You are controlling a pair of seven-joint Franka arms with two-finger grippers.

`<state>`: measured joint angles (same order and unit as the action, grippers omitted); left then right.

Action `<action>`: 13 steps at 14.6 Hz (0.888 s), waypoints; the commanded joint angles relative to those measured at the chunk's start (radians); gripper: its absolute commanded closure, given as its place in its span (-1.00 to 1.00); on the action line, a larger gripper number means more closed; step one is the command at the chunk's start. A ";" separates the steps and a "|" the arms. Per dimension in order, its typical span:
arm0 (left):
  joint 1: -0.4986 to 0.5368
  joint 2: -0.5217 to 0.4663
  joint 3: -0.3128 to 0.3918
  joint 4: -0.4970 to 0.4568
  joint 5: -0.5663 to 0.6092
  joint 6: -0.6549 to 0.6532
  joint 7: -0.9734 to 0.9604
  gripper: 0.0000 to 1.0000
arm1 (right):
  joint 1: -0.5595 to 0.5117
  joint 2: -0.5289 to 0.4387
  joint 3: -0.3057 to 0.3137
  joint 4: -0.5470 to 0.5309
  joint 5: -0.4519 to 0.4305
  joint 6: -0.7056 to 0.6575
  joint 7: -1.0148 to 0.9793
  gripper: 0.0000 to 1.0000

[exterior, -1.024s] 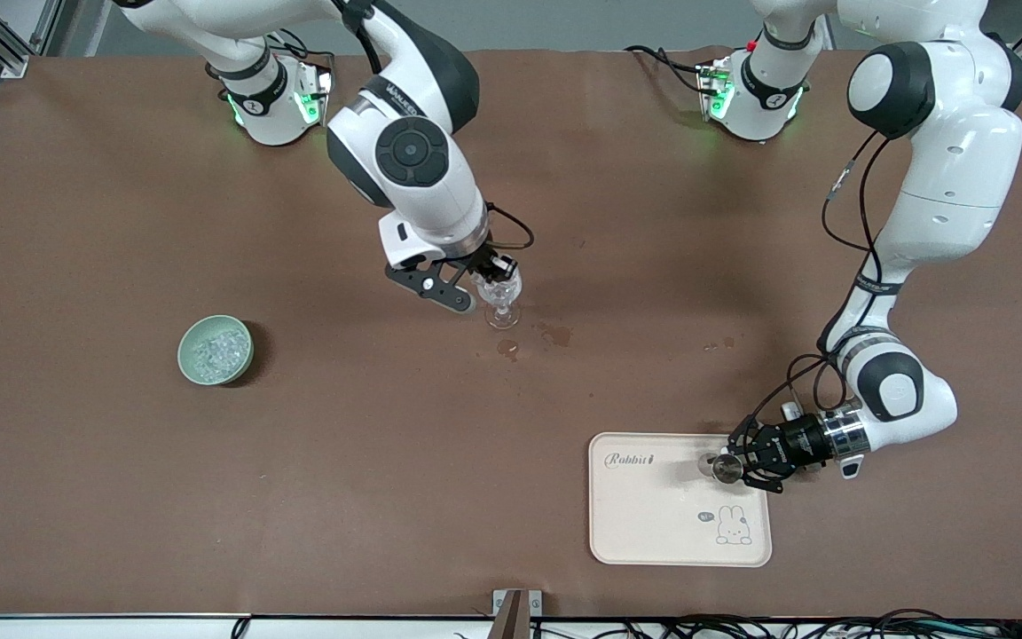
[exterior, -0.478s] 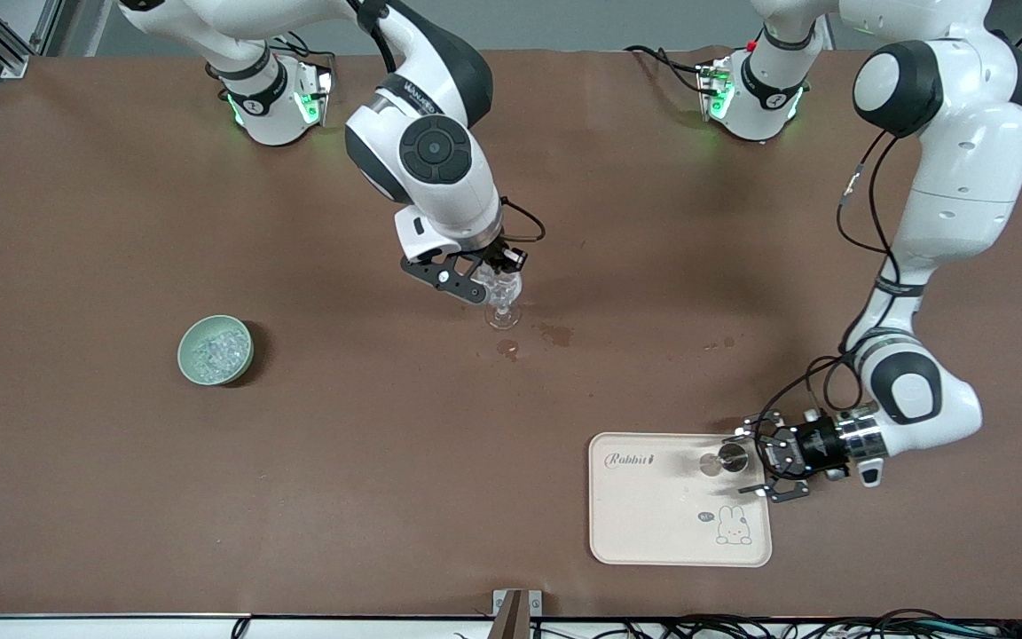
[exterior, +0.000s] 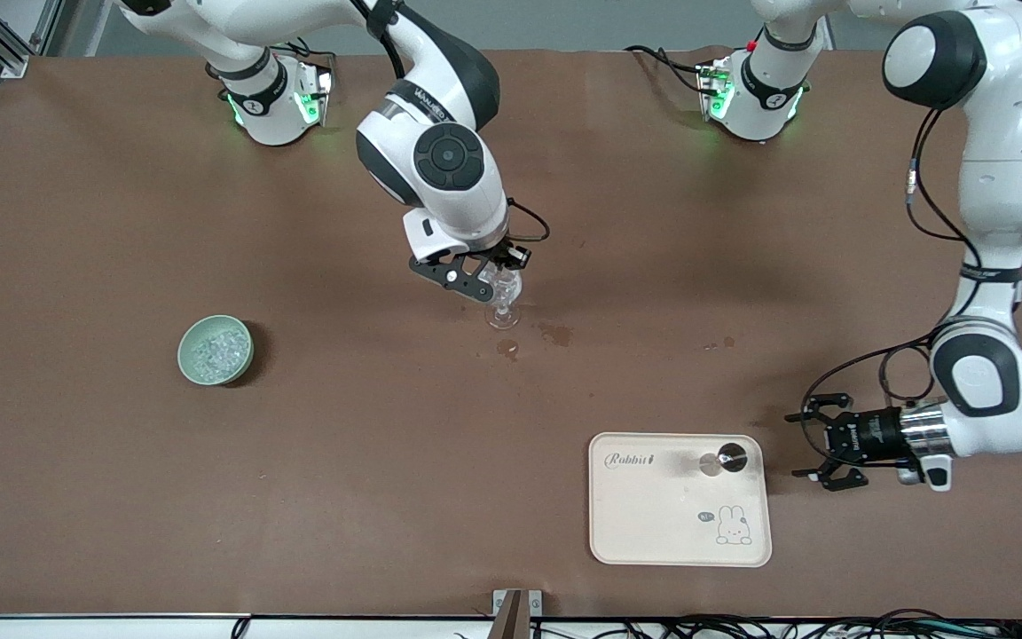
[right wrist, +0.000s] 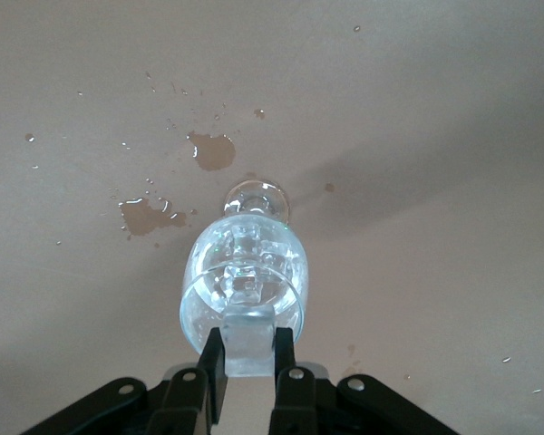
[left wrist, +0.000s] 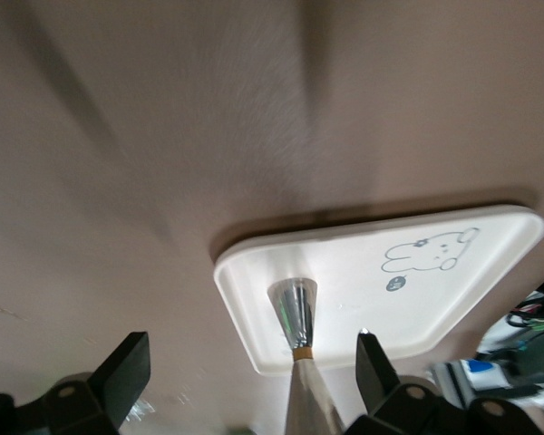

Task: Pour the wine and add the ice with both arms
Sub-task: 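Open both grippers and withdraw them from the tray and glass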

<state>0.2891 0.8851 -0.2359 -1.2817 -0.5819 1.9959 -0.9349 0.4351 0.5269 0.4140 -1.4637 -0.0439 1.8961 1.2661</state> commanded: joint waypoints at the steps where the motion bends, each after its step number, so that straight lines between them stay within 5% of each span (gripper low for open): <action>1: -0.021 -0.154 -0.013 -0.028 0.211 -0.087 0.004 -1.00 | 0.001 0.010 0.003 -0.006 -0.013 0.003 0.019 0.81; 8: -0.011 -0.524 -0.144 -0.036 0.517 -0.348 0.259 -1.00 | 0.000 0.012 0.003 -0.003 -0.011 0.006 0.016 0.71; 13: -0.001 -0.707 -0.135 -0.044 0.620 -0.483 0.661 -1.00 | -0.001 0.013 0.003 -0.003 -0.011 0.005 0.009 0.26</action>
<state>0.2740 0.2475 -0.3782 -1.2790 0.0170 1.5434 -0.4026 0.4358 0.5419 0.4128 -1.4632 -0.0439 1.8987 1.2661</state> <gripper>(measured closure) 0.000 0.744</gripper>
